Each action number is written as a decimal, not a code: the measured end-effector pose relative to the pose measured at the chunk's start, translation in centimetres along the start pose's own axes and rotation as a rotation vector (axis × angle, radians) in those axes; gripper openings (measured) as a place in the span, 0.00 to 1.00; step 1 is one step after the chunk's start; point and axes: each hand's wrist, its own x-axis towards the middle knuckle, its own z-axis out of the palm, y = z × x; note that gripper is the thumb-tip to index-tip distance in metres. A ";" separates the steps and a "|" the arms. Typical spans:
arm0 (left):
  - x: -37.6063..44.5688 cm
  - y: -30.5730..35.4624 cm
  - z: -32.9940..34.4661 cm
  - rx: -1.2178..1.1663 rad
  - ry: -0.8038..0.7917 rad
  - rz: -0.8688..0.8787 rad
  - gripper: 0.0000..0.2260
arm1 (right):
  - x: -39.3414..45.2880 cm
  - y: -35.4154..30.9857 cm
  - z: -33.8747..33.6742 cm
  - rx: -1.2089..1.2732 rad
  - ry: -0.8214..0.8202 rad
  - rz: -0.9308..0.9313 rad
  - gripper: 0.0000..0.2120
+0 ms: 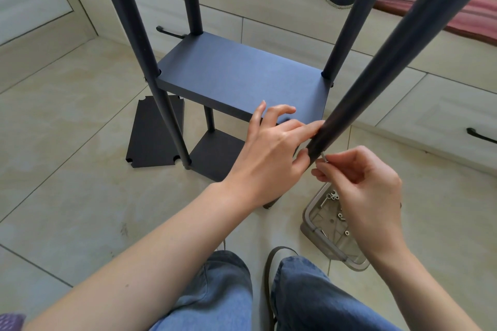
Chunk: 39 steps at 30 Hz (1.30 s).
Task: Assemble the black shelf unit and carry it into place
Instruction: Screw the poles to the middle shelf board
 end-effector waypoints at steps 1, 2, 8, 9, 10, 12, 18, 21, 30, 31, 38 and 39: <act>0.0 0.0 -0.1 0.017 -0.013 0.009 0.21 | 0.0 -0.1 0.0 0.101 0.005 0.066 0.05; 0.0 0.0 -0.1 0.032 -0.025 0.018 0.22 | -0.1 -0.3 0.0 0.175 0.017 0.122 0.05; -0.4 -0.5 0.0 0.086 -0.095 0.070 0.26 | 0.0 -0.5 0.1 -0.103 0.044 0.001 0.06; -0.4 -0.6 0.1 0.081 -0.093 0.073 0.26 | 0.0 -0.5 0.1 -0.156 0.048 -0.039 0.07; -0.4 -0.6 0.1 0.075 -0.088 0.075 0.26 | 0.0 -0.5 0.0 -0.196 0.052 -0.079 0.07; -0.5 -0.6 0.3 0.076 -0.080 0.082 0.27 | -0.1 -0.3 -0.1 -0.258 0.056 -0.151 0.06; -0.8 -0.6 0.6 0.090 -0.080 0.103 0.28 | -0.3 -0.1 0.3 -0.232 0.095 -0.164 0.07; -0.8 -0.7 0.6 0.076 -0.075 0.097 0.28 | -0.1 -0.2 0.3 -0.091 0.093 -0.026 0.07; -0.8 -0.6 0.8 0.043 -0.060 0.093 0.27 | 0.1 -0.4 0.2 0.045 0.045 0.103 0.07; -0.8 -0.6 0.8 0.037 -0.058 0.092 0.27 | 0.1 -0.4 0.2 -0.021 0.048 0.052 0.08; -0.7 -0.6 0.8 0.004 -0.043 0.088 0.27 | 0.1 -0.6 0.3 -0.015 0.062 0.066 0.08; -0.7 -0.6 0.8 -0.002 -0.041 0.088 0.27 | 0.1 -0.6 0.3 -0.006 0.062 0.075 0.08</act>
